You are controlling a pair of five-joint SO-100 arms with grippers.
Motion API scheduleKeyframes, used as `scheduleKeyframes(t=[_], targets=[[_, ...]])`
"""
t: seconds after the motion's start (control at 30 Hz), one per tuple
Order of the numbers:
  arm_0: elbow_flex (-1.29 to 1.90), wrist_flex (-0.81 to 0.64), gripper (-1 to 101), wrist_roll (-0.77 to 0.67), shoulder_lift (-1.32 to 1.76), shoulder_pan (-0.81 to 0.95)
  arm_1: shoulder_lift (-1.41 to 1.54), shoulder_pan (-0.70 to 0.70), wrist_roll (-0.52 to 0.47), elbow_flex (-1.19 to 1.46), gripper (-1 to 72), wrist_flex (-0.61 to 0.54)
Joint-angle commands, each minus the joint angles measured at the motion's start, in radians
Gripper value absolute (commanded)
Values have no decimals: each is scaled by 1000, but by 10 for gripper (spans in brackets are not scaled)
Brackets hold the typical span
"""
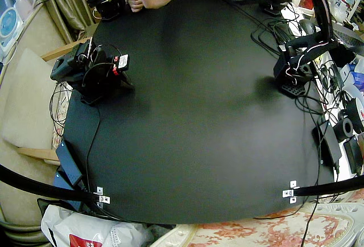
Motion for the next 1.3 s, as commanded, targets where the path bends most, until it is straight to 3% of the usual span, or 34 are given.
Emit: scheduleKeyframes(t=[0.0,0.03,0.07,0.1,0.17,0.2,0.23,0.3,0.33,0.37,0.4,0.47,0.53,0.57,0.73,0.77,0.8,0.83,0.9,0.93,1.03,1.13,1.17,1.27], targets=[[319,-255,-2,34,301,40,15,-18,-20,-8,-3,-14],[92,9,-2,28,123,55,15,-20,-21,-8,-3,-14],[-146,183,0,34,-61,74,15,-21,-23,-8,-3,-14],[-212,190,0,18,-80,74,15,-21,-23,-8,-3,-14],[15,-172,0,52,129,74,15,-21,-21,-8,-3,-14],[259,-485,0,17,293,43,15,-21,-21,-8,-3,-14],[430,-649,0,-28,394,14,15,-21,-21,-8,-3,-14],[833,-914,0,-104,650,-41,15,-21,-25,-8,-3,-14],[945,-943,0,-95,759,-64,15,-21,-25,-8,-3,-14],[779,-692,0,-38,681,-41,15,-21,-25,-8,-3,-14],[431,-321,0,17,460,-17,15,-23,-25,-8,-3,-14],[-123,212,0,77,80,2,15,-23,-25,-8,-3,-14],[-380,411,0,112,-69,6,15,-23,-25,-8,-3,-14],[-342,336,0,103,3,-8,15,-23,-25,-8,-3,-14],[422,-476,0,8,591,-18,15,-23,-25,-8,-3,-14],[548,-543,0,9,701,-26,15,-23,-25,-8,-3,-14],[531,-465,0,41,698,-18,15,-23,-26,-8,-3,-14],[348,-186,0,132,566,44,15,-25,-28,-8,-3,-14],[60,141,0,161,285,87,15,-25,-28,-8,-3,-14],[11,201,0,155,221,87,15,-25,-28,-8,-3,-14],[175,-52,0,155,388,75,15,-25,-28,-8,-3,-14],[543,-537,0,138,703,34,15,-25,-28,-8,-3,-14],[600,-606,0,127,738,12,15,-25,-28,-8,-3,-14],[632,-531,0,222,770,35,15,-25,-29,-8,-3,-14]])
